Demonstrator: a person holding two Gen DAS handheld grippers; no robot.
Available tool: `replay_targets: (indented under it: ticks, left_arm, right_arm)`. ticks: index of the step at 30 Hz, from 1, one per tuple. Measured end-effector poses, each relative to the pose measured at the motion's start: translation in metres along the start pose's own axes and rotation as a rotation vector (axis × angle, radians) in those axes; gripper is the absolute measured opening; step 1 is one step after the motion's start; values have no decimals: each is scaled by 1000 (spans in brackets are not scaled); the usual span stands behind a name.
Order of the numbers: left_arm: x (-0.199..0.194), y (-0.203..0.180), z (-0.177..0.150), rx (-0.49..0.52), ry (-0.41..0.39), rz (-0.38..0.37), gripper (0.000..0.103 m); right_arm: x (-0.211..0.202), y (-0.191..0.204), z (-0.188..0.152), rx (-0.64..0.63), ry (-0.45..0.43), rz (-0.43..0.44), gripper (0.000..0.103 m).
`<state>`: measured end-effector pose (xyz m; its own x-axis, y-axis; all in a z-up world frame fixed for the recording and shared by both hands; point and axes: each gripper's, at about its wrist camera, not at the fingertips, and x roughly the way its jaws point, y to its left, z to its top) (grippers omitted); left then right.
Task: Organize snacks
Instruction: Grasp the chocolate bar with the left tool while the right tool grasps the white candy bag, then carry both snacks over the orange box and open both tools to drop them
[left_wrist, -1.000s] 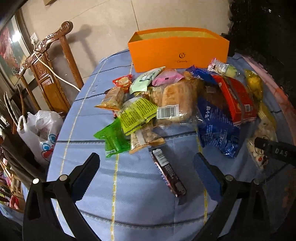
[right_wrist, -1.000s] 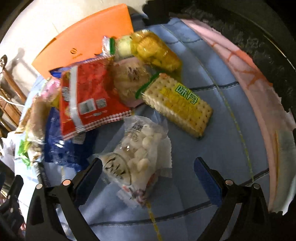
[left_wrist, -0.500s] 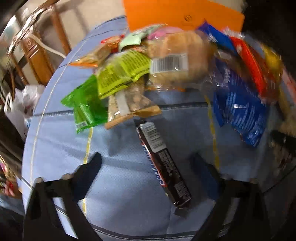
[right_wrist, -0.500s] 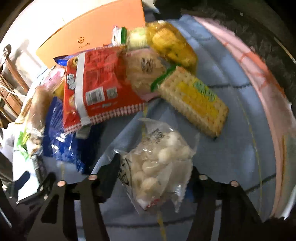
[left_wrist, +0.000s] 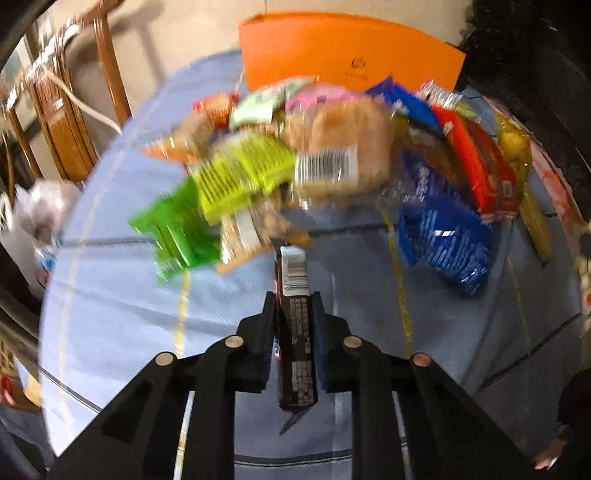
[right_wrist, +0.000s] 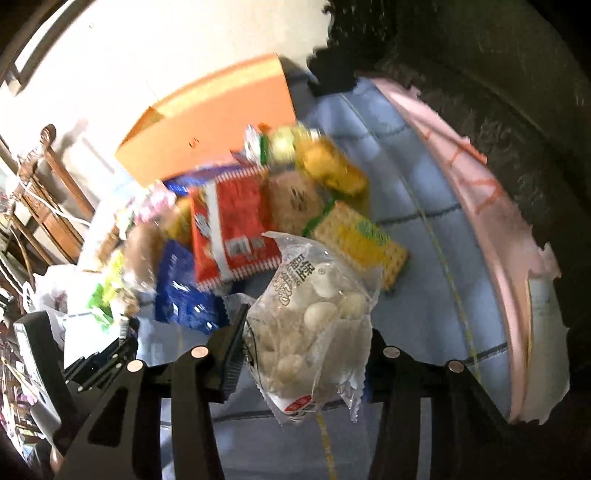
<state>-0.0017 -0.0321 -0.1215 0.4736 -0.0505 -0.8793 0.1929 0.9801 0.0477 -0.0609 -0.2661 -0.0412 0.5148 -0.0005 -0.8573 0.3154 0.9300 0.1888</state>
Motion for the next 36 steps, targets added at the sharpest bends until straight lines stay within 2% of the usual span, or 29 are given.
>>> replay_targets:
  ticks: [6,8,11,17,21,28,29,36]
  left_arm:
    - [-28,2,15,-34,-40,-50,17]
    - [-43,4,24,-35,-89,-65,17]
    - [-57,-1,30,-31,-114,-86,17]
    - [-89,-8,45,-2,-209,-99,17]
    - [-106,-12,64,-1,-251,-143,17]
    - [-111,-15,119,37,-336,-87,17]
    - [-106,-16,133,41,-345,-58,17]
    - [-78,-20,221,55,-394,15,17]
  right_arm:
    - [-12,6,9,-27,-41,43,48]
    - [-18,12,15,-48,-58,24,48]
    - [-23,21,20,-88,-90,-13,48]
    - [-39,29,30,-105,-128,-6,48]
    - [-46,36,41,-120,-151,10,48]
    - [-40,42,90,-90,-224,23,48]
    - [-35,45,100,-84,-226,32,48]
    - [4,72,201,-106,-271,79,48]
